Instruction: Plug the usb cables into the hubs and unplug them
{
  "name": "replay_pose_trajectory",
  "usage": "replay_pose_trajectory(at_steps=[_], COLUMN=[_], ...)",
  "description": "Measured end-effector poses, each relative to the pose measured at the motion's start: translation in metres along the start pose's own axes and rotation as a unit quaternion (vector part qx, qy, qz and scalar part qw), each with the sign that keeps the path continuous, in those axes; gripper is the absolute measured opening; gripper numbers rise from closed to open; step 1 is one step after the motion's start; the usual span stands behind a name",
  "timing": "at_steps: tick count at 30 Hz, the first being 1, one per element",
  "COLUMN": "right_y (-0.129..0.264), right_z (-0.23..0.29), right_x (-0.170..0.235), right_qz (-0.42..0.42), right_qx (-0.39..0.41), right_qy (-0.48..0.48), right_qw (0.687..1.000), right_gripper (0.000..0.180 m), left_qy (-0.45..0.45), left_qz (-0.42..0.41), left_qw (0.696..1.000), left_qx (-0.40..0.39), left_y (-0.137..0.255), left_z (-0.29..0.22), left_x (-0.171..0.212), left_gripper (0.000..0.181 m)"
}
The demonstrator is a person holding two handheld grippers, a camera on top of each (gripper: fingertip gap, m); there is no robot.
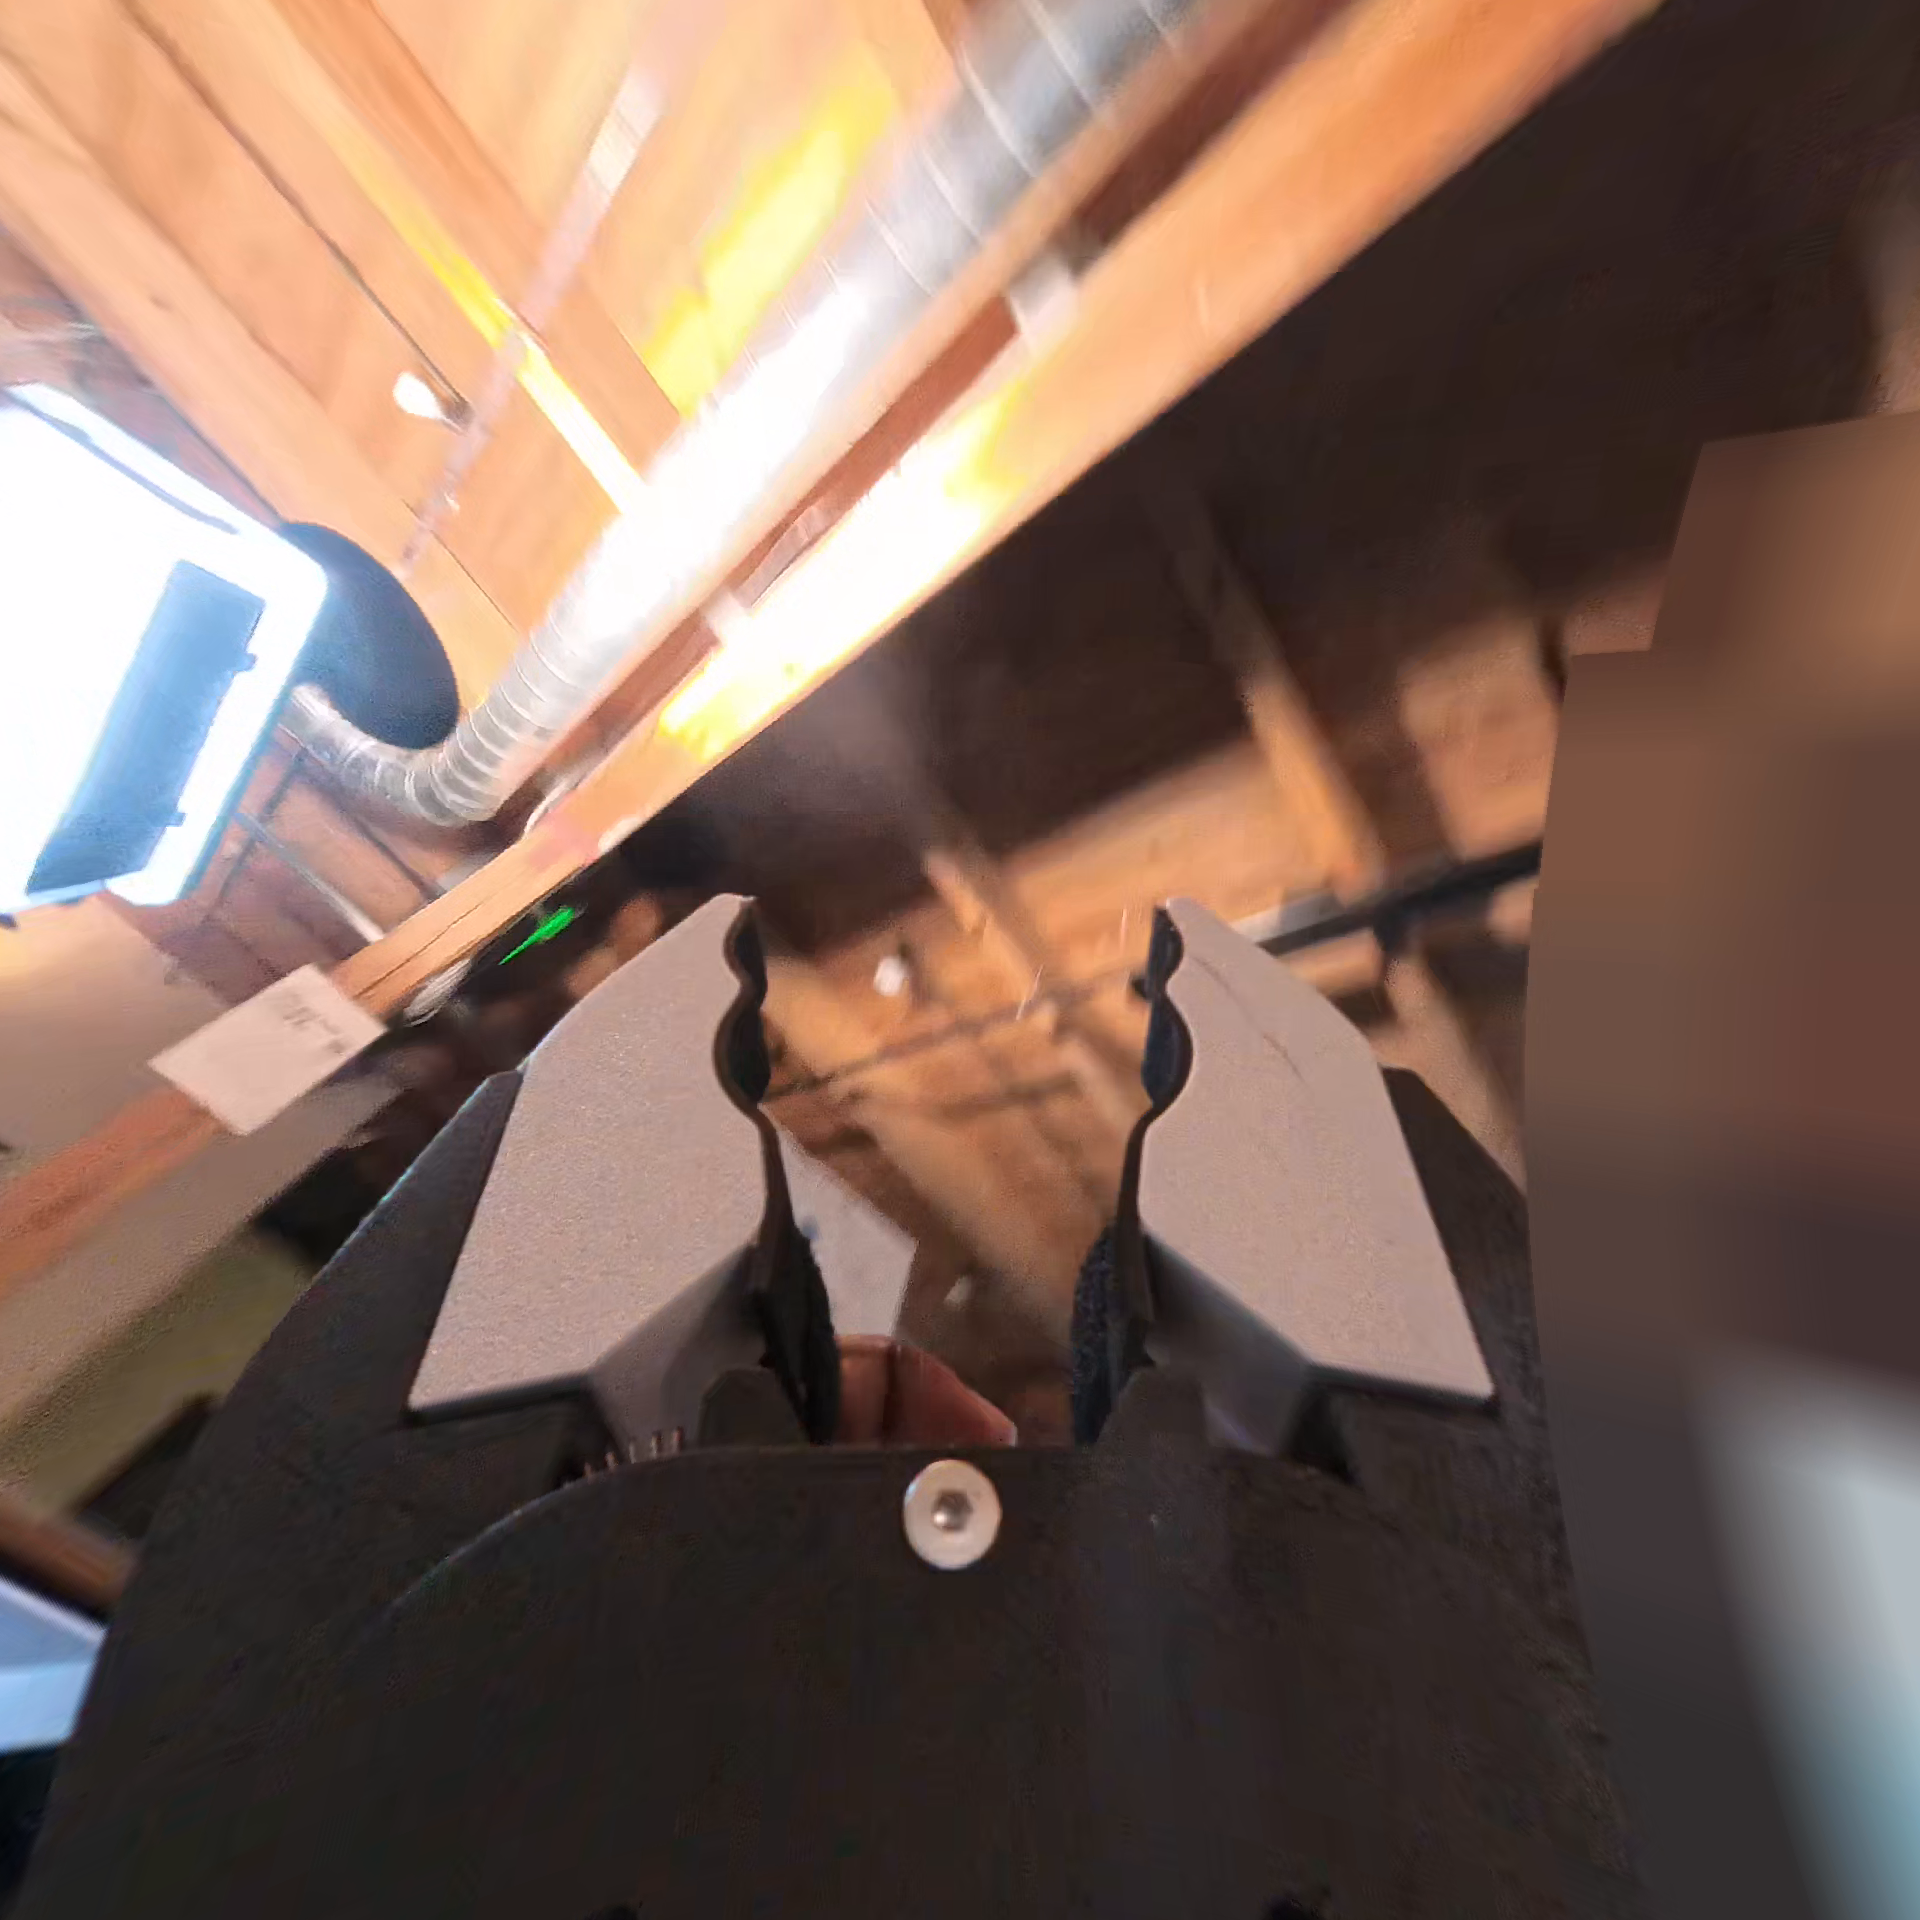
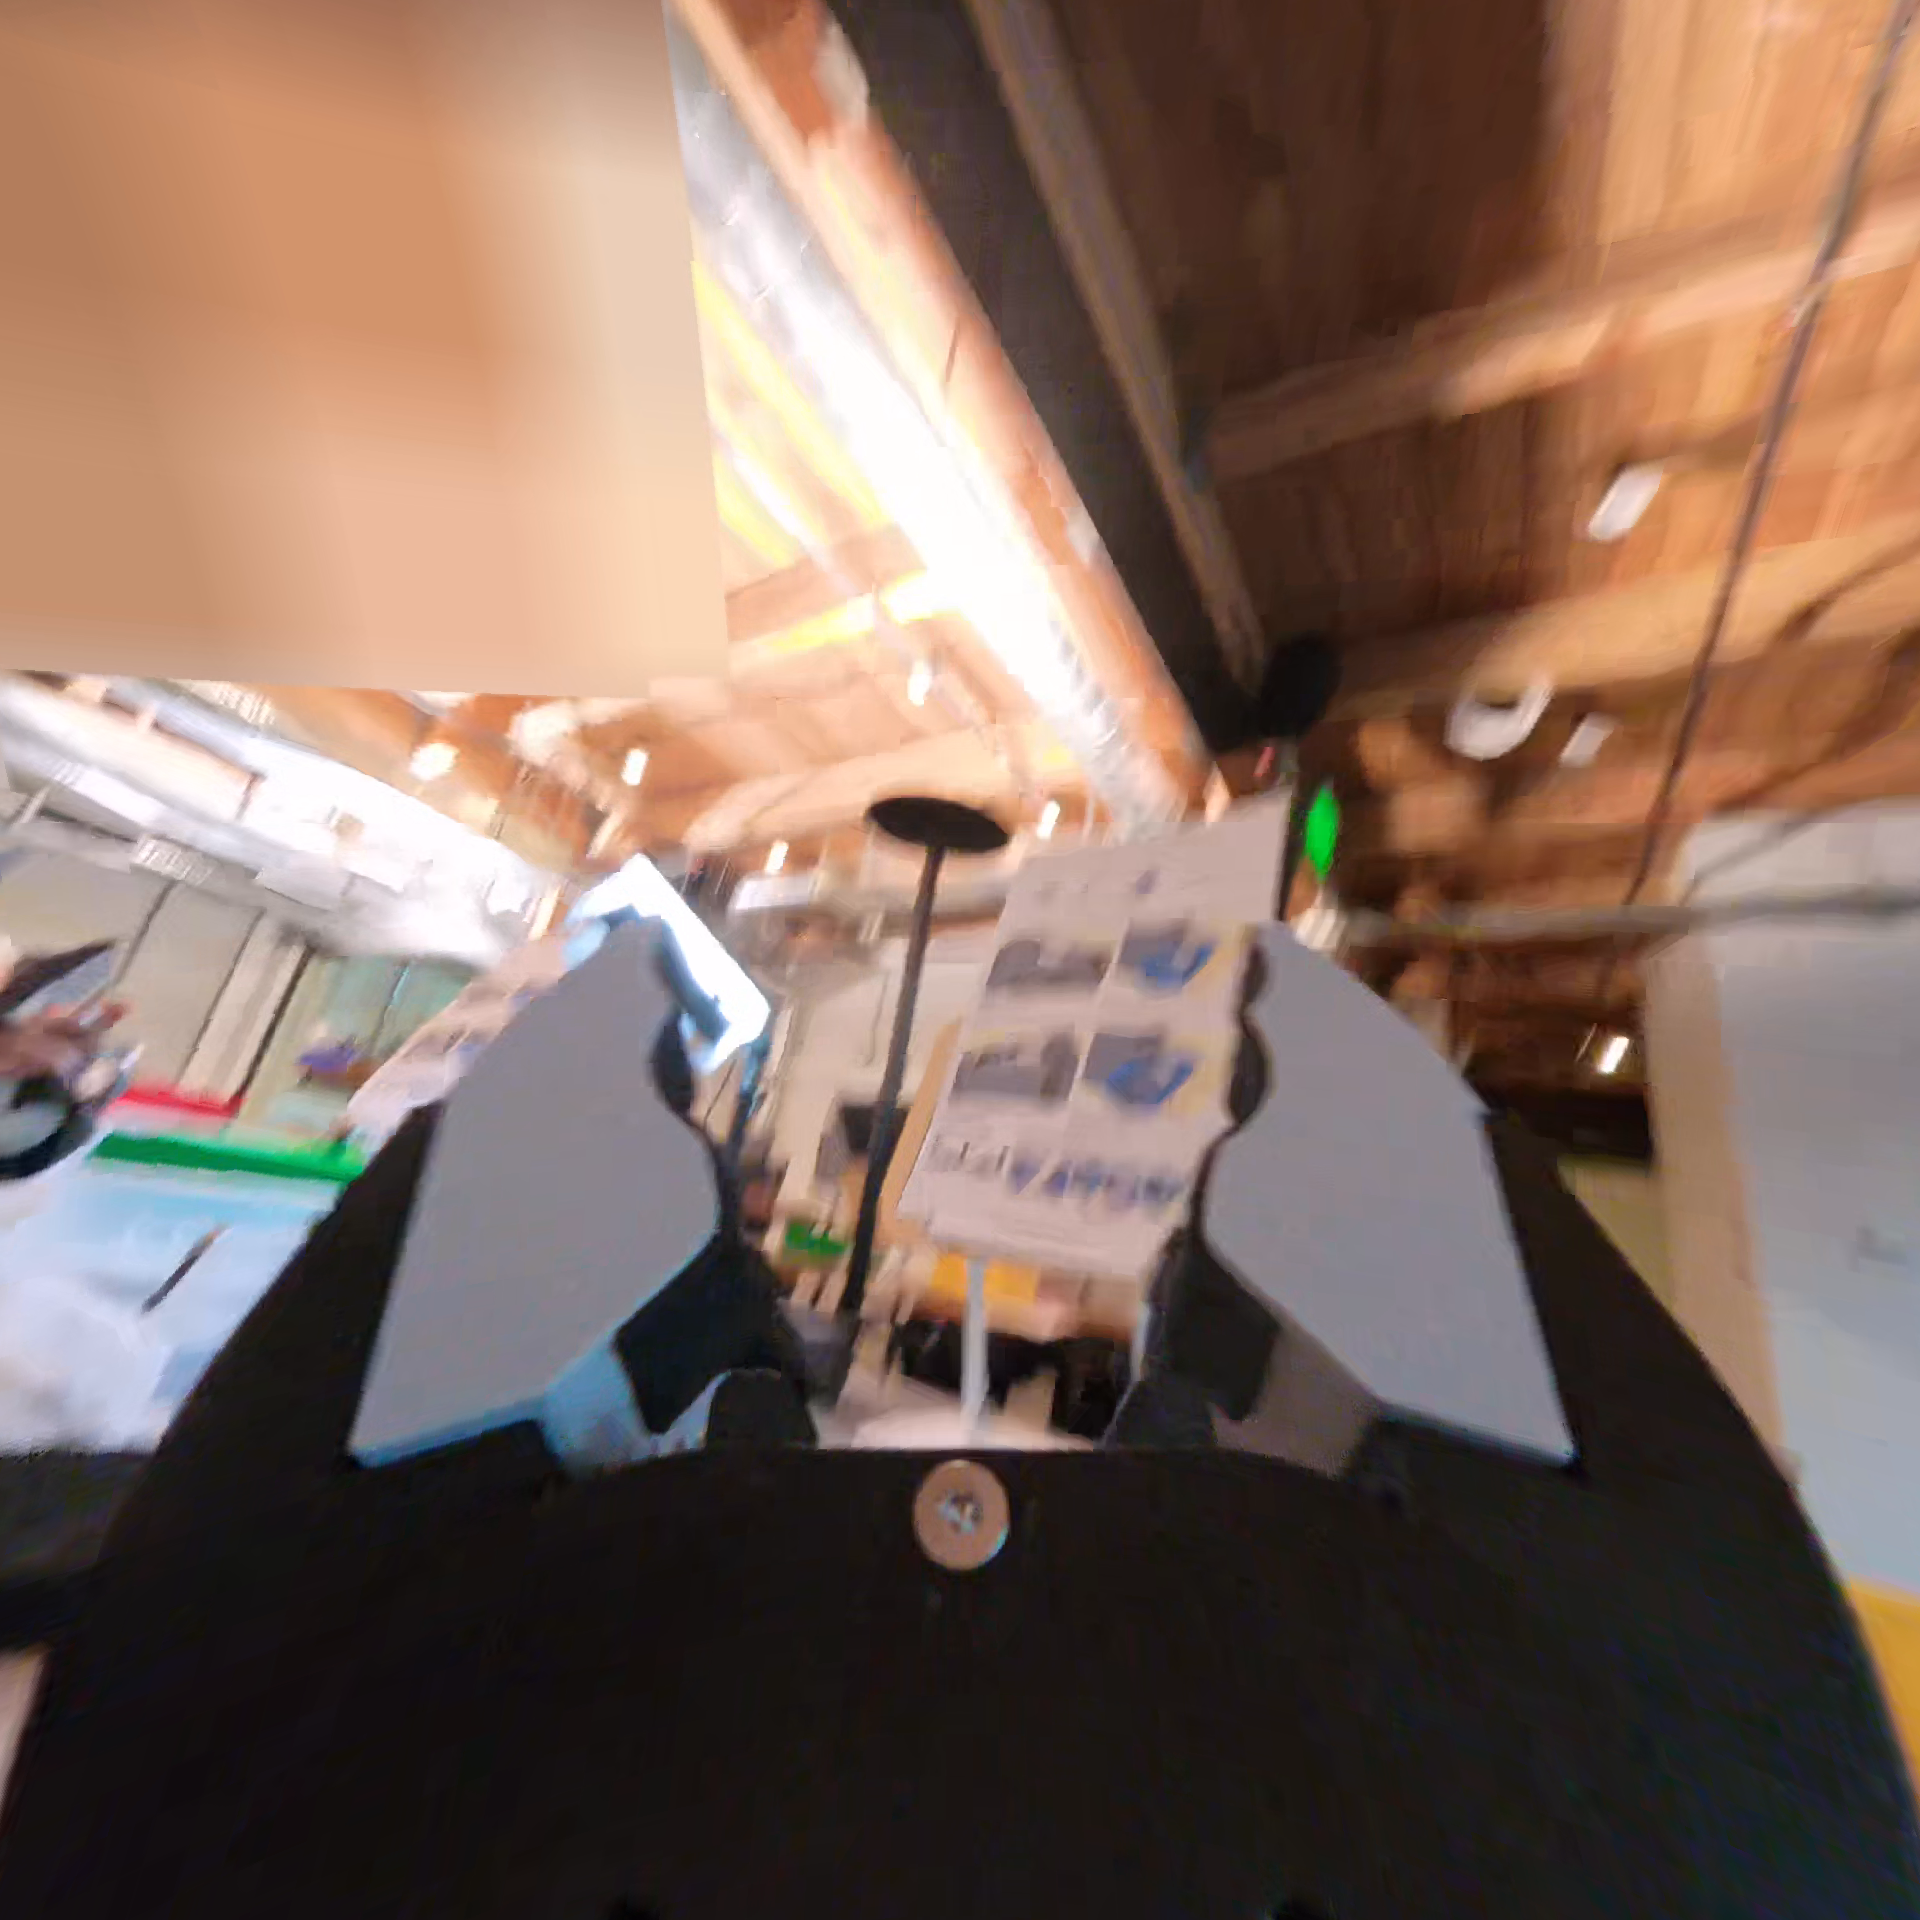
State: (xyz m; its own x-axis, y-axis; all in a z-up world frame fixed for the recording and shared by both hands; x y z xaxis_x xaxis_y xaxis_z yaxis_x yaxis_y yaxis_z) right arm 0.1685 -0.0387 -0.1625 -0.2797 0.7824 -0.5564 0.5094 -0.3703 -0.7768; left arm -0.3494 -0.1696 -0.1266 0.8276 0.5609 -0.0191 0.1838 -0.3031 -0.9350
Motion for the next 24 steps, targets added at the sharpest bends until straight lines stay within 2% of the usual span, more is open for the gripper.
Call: replay_pose_trajectory(at_steps=[1,3,6,7,9,12,14,16,18,19,21,24], right_y=[-0.006,-0.003,0.014,0.018,0.021,0.024,0.023,0.021,0.020,0.019,0.018,0.020], right_z=[0.011,0.017,0.018,0.020,0.033,0.043,0.044,0.046,0.044,0.044,0.043,0.045], right_x=[0.014,0.044,0.084,0.094,0.108,0.119,0.117,0.114,0.112,0.110,0.108,0.110], right_qz=[0.064,0.170,0.319,0.350,0.372,0.392,0.387,0.376,0.369,0.365,0.356,0.358], right_qx=[-0.043,-0.071,-0.120,-0.140,-0.186,-0.223,-0.227,-0.224,-0.217,-0.212,-0.207,-0.216], right_qy=[0.014,0.153,0.318,0.336,0.340,0.372,0.393,0.391,0.386,0.386,0.381,0.367], right_qw=[0.997,0.971,0.885,0.863,0.844,0.811,0.803,0.810,0.817,0.820,0.828,0.831], right_gripper=[0.115,0.120,0.126,0.131,0.141,0.147,0.146,0.146,0.146,0.146,0.146,0.146], left_qy=[0.037,0.037,-0.008,-0.040,-0.135,-0.301,-0.370,-0.391,-0.421,-0.448,-0.443,-0.368], left_qz=[-0.030,0.001,0.060,0.094,0.198,0.336,0.416,0.514,0.618,0.637,0.676,0.751], left_qw=[0.999,0.999,0.997,0.994,0.969,0.889,0.827,0.762,0.664,0.627,0.589,0.546], left_qx=[-0.011,-0.028,-0.042,-0.042,-0.052,-0.079,-0.076,-0.047,-0.023,-0.014,0.018,0.046], left_y=[0.007,0.016,0.015,0.012,0.008,0.009,0.008,0.008,0.011,0.006,-0.004,-0.009], left_z=[0.011,0.027,0.032,0.029,0.027,0.036,0.045,0.053,0.066,0.073,0.082,0.098], left_x=[-0.002,0.009,0.026,0.032,0.048,0.063,0.071,0.083,0.091,0.091,0.097,0.107], left_gripper=[0.071,0.077,0.095,0.100,0.103,0.103,0.101,0.088,0.065,0.059,0.057,0.066])
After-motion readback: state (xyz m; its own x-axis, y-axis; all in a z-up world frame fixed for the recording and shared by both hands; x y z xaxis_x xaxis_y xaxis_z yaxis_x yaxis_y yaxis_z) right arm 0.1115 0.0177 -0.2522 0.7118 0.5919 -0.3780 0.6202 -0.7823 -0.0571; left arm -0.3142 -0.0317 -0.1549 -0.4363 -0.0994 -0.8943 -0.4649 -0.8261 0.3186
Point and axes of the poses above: each gripper's, where its closed fingertips meet, y back along the fingers, x out of its underside, z = x × y across the jaws, the point moved 4 cm from there along y, back along the fingers, and after that the axes turned 13 degrees about y, right-handed, at the moved point
